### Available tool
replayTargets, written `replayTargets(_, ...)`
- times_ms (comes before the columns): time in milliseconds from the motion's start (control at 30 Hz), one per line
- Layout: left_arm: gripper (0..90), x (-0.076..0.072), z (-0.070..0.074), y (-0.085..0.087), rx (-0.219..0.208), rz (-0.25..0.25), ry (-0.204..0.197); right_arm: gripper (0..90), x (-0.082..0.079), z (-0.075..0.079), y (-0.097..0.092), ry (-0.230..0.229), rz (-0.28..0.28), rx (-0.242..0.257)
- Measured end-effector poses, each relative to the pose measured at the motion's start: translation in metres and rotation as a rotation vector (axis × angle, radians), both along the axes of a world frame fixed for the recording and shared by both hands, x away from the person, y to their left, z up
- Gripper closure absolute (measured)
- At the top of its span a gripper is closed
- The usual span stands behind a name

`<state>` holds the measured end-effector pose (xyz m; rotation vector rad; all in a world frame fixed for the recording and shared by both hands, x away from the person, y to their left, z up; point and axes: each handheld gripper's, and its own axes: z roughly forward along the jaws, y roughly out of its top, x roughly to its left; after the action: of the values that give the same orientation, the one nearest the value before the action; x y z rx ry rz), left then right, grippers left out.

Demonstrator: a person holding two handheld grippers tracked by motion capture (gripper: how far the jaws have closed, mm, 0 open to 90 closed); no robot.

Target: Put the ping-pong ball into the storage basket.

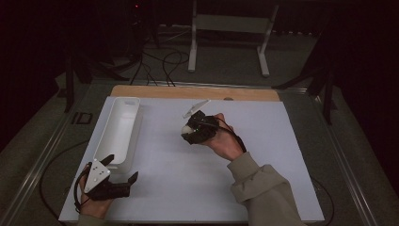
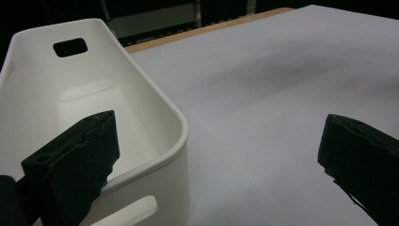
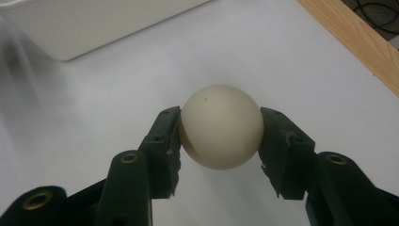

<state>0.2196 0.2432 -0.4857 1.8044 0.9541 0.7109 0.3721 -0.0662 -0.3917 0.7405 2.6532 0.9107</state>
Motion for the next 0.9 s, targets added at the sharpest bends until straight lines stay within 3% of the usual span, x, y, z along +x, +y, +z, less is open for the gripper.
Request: replayTargets(900, 0.0, 0.0, 0.0, 0.0, -0.002, 0.002, -0.001, 50.7, -0.003, 0.007, 0.017, 0.007, 0.041, 0.044)
